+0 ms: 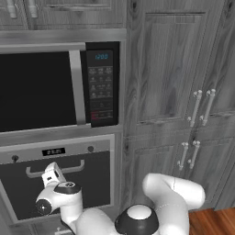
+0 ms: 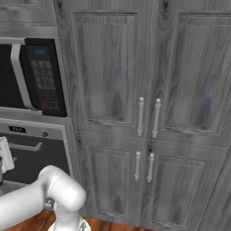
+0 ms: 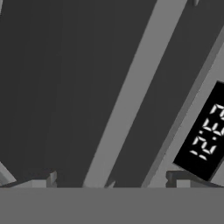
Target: Take the fish from the oven and place it on the plate on the counter.
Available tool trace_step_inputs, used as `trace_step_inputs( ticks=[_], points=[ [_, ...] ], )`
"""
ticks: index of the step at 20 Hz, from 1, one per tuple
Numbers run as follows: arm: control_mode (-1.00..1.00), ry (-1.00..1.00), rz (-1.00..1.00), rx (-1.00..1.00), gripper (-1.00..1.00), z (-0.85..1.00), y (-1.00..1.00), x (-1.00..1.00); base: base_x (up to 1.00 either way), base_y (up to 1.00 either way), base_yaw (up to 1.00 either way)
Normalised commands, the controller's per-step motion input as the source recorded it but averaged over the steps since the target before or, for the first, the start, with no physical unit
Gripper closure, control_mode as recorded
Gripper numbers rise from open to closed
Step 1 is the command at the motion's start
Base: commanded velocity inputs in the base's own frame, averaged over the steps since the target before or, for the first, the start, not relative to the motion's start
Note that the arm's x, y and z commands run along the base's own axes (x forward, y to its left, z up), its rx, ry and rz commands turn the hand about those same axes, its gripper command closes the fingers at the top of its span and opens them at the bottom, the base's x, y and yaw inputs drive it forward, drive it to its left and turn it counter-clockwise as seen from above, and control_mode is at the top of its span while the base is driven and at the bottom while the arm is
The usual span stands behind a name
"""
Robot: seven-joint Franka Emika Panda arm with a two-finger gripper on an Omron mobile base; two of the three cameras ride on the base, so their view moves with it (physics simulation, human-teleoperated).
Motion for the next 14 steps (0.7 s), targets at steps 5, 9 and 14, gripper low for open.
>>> trace_step_inputs(
  ticks=[5, 9, 14],
  points=[
    [-1.00, 0.00, 0.00, -0.02, -1.00, -0.05, 0.00, 0.19, 0.00, 0.00, 0.00],
    [-1.00, 0.00, 0.00, -0.02, -1.00, -0.03, 0.00, 0.14, 0.00, 0.00, 0.00],
    [-1.00, 0.00, 0.00, -0.02, -1.00, -0.07, 0.00, 0.08, 0.00, 0.00, 0.00]
  ],
)
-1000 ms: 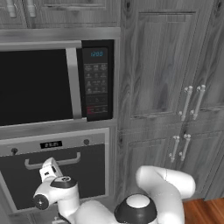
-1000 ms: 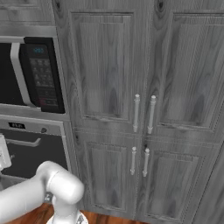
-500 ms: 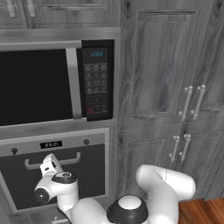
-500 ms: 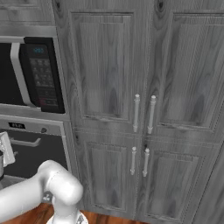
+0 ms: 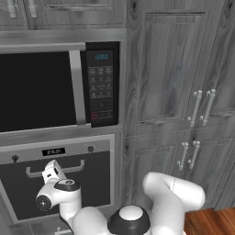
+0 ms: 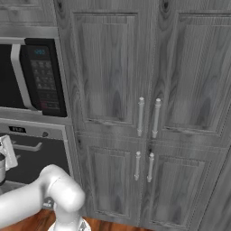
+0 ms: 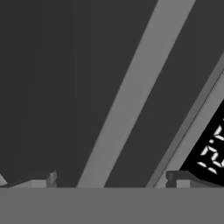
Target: Take the fish from the oven and place it on the plate on the counter.
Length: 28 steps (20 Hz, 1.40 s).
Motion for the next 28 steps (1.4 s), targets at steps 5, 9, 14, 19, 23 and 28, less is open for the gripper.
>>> trace_step_inputs(
  ticks=[5, 9, 14, 19, 23, 28],
  points=[
    [-1.00, 0.00, 0.00, -0.03, -1.00, -0.05, 0.03, 0.10, 0.00, 0.00, 0.00],
    [-1.00, 0.00, 0.00, -0.04, -1.00, 0.00, 0.05, 0.33, 0.00, 0.00, 0.00],
    [-1.00, 0.00, 0.00, -0.02, -1.00, -0.05, 0.01, 0.29, 0.00, 0.00, 0.00],
    [-1.00, 0.00, 0.00, -0.02, -1.00, -0.12, 0.00, 0.19, 0.00, 0.00, 0.00],
    [-1.00, 0.00, 0.00, 0.00, -1.00, -0.43, 0.04, 0.02, 0.00, 0.00, 0.00],
    [-1.00, 0.00, 0.00, 0.04, -1.00, -0.53, 0.02, 0.03, 0.00, 0.00, 0.00]
  ],
)
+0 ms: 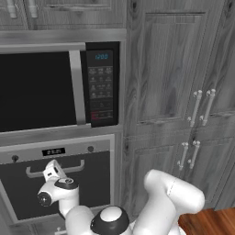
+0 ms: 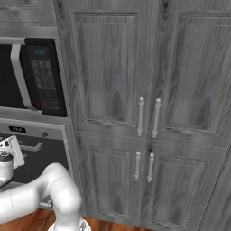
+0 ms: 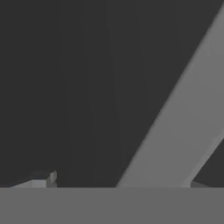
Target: Take the fish from the oven and place it on the plate on the counter.
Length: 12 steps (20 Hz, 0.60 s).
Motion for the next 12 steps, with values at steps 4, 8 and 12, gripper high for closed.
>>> trace_step_inputs(
  ticks=[4, 8, 12],
  points=[
    [-1.00, -0.03, -0.01, 0.07, -1.00, -0.35, 0.12, 0.18, 0.00, 0.00, 0.00],
    [-1.00, -0.07, -0.03, 0.06, -1.00, -0.06, 0.03, 0.21, 0.00, 0.00, 0.00],
    [-1.00, -0.01, 0.00, 0.00, -1.00, -0.01, 0.03, 0.14, 0.00, 0.00, 0.00]
  ],
)
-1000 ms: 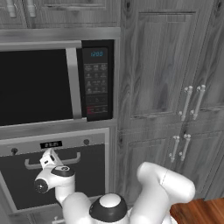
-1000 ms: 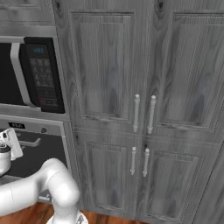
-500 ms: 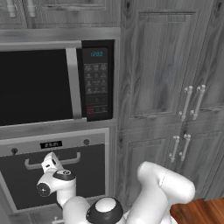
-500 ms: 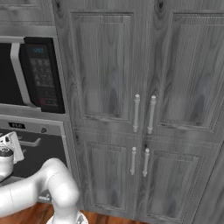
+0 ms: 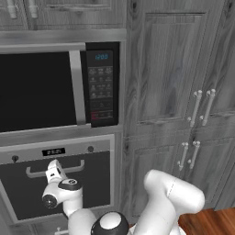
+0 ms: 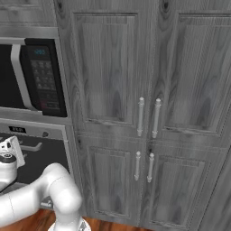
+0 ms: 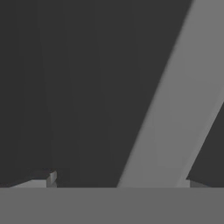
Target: Take the fish from the oven and place it on the plate on the counter.
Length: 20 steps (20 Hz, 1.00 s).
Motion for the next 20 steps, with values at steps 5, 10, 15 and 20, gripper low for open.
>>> trace_step_inputs(
  ticks=[5, 10, 15, 20],
  points=[
    [-1.00, 0.11, 0.00, -0.04, -1.00, 0.02, 0.00, 0.21, 0.00, 0.00, 0.00],
    [-1.00, 0.03, 0.00, -0.03, -1.00, 0.00, 0.01, 0.23, 0.00, 0.00, 0.00],
    [-1.00, 0.00, 0.00, 0.00, 1.00, 0.00, 0.04, 0.06, 0.00, 0.00, 0.00],
    [-1.00, 0.00, 0.00, 0.00, 1.00, 0.00, 0.02, 0.00, 0.00, 0.00, 0.00]
  ],
)
